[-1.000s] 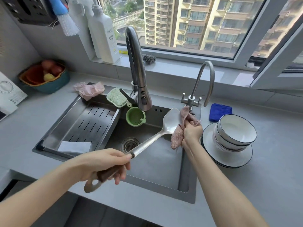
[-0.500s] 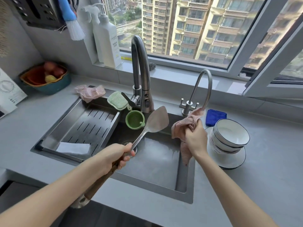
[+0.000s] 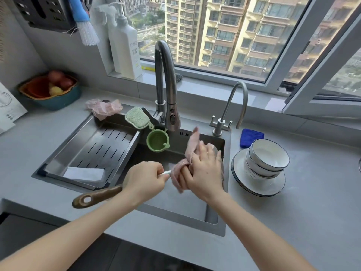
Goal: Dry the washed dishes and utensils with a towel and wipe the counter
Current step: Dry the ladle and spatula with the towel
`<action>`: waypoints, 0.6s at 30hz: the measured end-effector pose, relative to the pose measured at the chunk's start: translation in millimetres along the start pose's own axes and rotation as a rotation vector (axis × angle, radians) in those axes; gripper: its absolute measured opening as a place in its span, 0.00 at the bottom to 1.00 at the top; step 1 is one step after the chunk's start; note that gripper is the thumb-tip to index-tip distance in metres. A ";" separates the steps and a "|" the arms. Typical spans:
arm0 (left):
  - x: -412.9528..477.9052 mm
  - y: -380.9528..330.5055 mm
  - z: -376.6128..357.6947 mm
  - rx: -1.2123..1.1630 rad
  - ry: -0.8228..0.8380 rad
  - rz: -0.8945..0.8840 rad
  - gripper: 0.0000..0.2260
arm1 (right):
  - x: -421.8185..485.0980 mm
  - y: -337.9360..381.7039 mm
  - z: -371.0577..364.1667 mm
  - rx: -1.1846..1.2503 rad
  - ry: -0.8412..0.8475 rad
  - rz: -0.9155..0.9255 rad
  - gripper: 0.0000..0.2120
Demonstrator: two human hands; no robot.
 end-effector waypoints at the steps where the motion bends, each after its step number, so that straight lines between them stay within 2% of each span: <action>1: -0.4 -1.6 0.8 0.000 -0.020 -0.009 0.09 | 1.7 1.6 0.0 0.014 0.002 0.017 0.28; 5: -3.2 0.6 -1.4 -0.106 -0.017 0.026 0.14 | 20.9 -5.9 8.1 0.146 -0.019 -0.031 0.26; 9: -1.0 -2.4 -1.7 -0.157 0.032 0.027 0.11 | 28.5 -11.9 12.3 0.316 -0.027 -0.028 0.17; 12: -1.5 0.6 0.4 -0.162 0.083 0.053 0.10 | 31.9 -31.9 22.2 0.531 -0.011 -0.082 0.18; 15: -5.2 8.1 4.4 -0.235 0.127 0.098 0.10 | 36.7 -56.7 42.1 0.503 -0.123 -0.187 0.21; 18: -3.5 10.6 10.3 -0.180 0.173 0.111 0.09 | 39.7 -54.9 70.7 0.480 -0.292 -0.157 0.23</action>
Point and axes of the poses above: each hand's wrist, its own x-axis towards the middle knuckle, its own z-axis out of the back of the hand, y = z × x, the point moved 4 cm from there along x, towards the middle knuckle, and after that the axes turned 12 degrees about -z, right-handed, at the moved point
